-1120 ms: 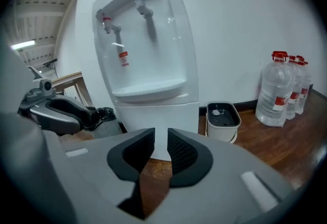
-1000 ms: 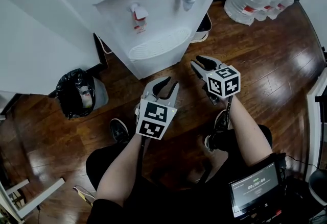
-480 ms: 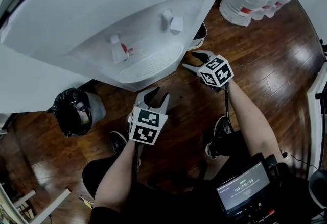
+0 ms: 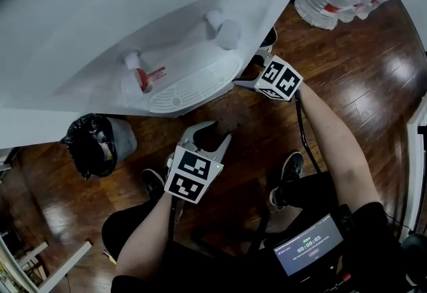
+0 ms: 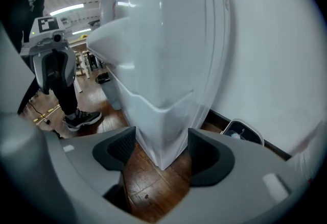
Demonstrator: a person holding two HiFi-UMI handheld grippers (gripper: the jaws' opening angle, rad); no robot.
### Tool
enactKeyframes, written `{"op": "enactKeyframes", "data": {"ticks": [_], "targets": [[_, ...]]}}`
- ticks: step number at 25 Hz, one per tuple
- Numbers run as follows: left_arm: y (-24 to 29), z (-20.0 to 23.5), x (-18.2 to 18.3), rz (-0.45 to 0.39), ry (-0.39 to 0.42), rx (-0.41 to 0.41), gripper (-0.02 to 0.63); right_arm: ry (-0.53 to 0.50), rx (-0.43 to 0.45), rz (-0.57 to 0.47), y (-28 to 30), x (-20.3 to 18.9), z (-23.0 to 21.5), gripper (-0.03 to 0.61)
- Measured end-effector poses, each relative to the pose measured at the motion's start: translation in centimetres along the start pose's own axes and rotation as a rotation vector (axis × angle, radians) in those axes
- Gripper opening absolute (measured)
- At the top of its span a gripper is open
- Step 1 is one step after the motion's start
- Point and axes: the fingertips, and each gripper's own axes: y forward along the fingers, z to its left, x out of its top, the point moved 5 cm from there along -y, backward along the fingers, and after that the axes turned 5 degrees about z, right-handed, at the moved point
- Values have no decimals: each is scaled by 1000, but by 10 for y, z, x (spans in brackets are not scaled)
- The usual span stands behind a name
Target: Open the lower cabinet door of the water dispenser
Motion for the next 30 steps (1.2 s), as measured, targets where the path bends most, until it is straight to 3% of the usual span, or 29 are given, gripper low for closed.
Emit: {"op": "enactKeyframes", "data": {"ticks": [7, 14, 23, 27, 30], "targets": [[-8, 0, 3, -13, -5, 3, 161, 38, 14, -19, 6, 0, 4, 311], [-20, -2, 5, -32, -11, 2, 161, 102, -39, -44, 4, 0, 9, 311], [-30, -9, 8, -62, 3, -22, 161, 71, -22, 23, -15, -23, 37, 264], [-40, -18, 21, -120, 10, -22, 161, 155, 27, 28, -25, -34, 56, 253], [-56, -24, 30, -177, 10, -20, 161, 164, 55, 75, -34, -40, 74, 231]]}}
